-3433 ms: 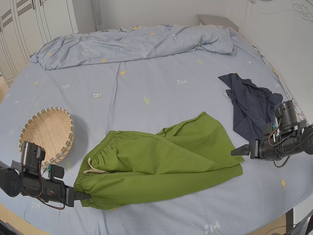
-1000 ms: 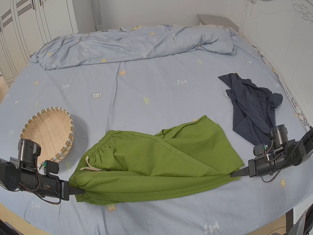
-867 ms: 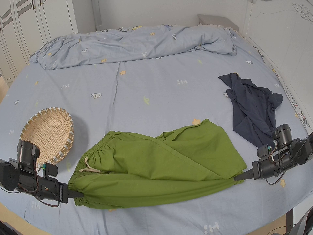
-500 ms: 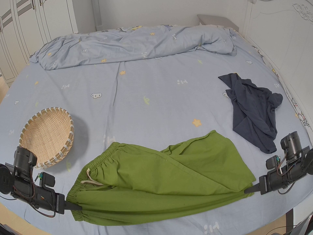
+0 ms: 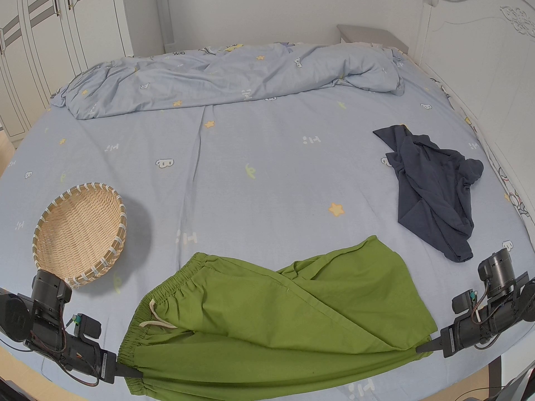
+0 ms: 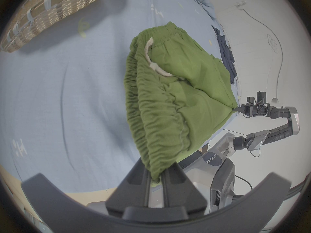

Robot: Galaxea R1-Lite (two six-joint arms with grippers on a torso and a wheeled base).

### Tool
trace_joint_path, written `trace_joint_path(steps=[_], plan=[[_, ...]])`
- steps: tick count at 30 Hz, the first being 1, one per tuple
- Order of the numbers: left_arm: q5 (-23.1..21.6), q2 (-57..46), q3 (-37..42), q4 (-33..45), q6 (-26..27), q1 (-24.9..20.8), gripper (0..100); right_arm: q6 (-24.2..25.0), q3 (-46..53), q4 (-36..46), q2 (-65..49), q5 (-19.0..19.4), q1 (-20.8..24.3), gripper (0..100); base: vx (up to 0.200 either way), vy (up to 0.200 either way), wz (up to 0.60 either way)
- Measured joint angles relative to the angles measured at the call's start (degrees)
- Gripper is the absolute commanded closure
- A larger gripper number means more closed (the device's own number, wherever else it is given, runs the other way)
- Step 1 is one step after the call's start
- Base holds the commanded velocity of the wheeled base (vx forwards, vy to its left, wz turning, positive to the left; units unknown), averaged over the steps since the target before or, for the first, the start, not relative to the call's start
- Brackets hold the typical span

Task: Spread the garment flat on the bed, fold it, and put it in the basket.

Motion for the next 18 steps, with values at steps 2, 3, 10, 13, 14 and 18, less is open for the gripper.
trace_joint_path(steps=[2, 3, 10, 13, 14, 18], plan=[[-0.02, 0.72, 0.16, -0.50, 0.02, 0.00, 100, 0.09, 0.35, -0.33, 0.56, 0.00, 0.30, 100, 0.000, 0.000, 0.00], [-0.02, 1.21, 0.16, -0.88, 0.05, 0.00, 100, 0.13, 0.45, -0.46, 0.89, -0.05, 0.63, 100, 0.000, 0.000, 0.00], [0.22, 3.25, 0.13, -1.37, 0.05, 0.07, 0, 0.17, 0.91, -0.44, 2.07, -0.22, 1.82, 0, 0.000, 0.000, 0.00], [0.05, 3.61, 0.09, -2.00, 0.11, -0.11, 0, 0.20, 1.33, -0.50, 2.32, -0.09, 2.43, 0, 0.000, 0.000, 0.00], [0.02, 3.61, 0.09, -2.22, 0.13, -0.11, 0, 0.20, 1.38, -0.55, 2.32, -0.05, 2.47, 0, 0.000, 0.000, 0.00], [-0.09, 3.34, 0.16, -2.41, 0.13, 0.50, 0, 0.22, 1.49, -0.57, 1.99, 0.02, 2.62, 0, 0.000, 0.000, 0.00]])
